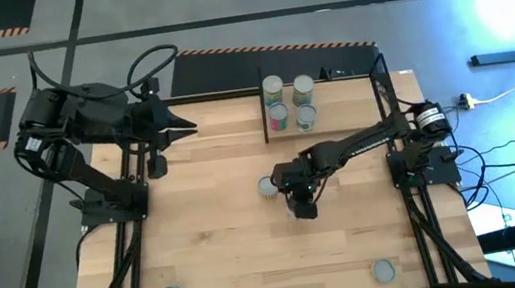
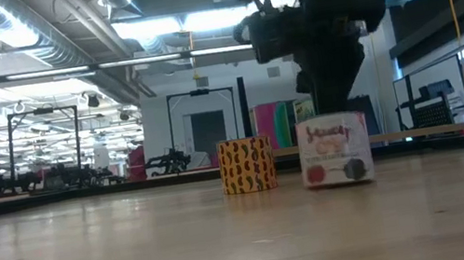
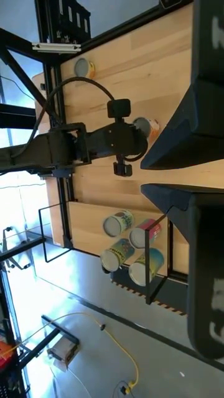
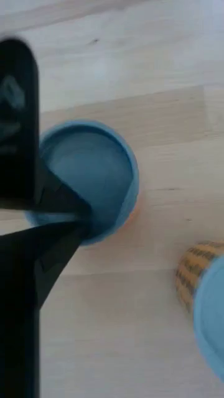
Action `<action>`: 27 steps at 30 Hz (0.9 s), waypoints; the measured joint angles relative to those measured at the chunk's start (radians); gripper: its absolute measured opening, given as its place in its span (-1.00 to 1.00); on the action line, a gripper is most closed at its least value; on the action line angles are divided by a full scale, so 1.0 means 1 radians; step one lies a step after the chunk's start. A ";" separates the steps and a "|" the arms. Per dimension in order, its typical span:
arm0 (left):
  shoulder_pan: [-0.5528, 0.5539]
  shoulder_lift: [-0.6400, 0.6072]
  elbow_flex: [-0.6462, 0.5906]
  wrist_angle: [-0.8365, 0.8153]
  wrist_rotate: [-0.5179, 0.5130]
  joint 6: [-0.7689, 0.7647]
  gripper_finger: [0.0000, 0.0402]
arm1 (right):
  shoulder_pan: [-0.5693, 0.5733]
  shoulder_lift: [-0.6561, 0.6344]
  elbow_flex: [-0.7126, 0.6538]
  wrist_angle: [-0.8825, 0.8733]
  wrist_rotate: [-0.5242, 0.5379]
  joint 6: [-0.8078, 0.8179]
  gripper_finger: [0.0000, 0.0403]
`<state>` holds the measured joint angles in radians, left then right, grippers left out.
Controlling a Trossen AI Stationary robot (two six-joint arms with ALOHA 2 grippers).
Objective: Pick and place cans onto a shelf
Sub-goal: Put the canned saucy meatballs on the shelf
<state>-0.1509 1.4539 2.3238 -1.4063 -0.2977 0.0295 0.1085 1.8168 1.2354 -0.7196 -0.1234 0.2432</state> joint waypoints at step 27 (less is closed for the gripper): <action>0.000 0.000 0.000 0.001 0.005 0.000 -0.80 | 0.006 -0.007 0.040 -0.092 0.088 -0.066 -0.73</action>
<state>-0.1510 1.4537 2.3238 -1.4055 -0.2926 0.0292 0.1150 1.8099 1.2753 -0.8121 -0.0357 0.1774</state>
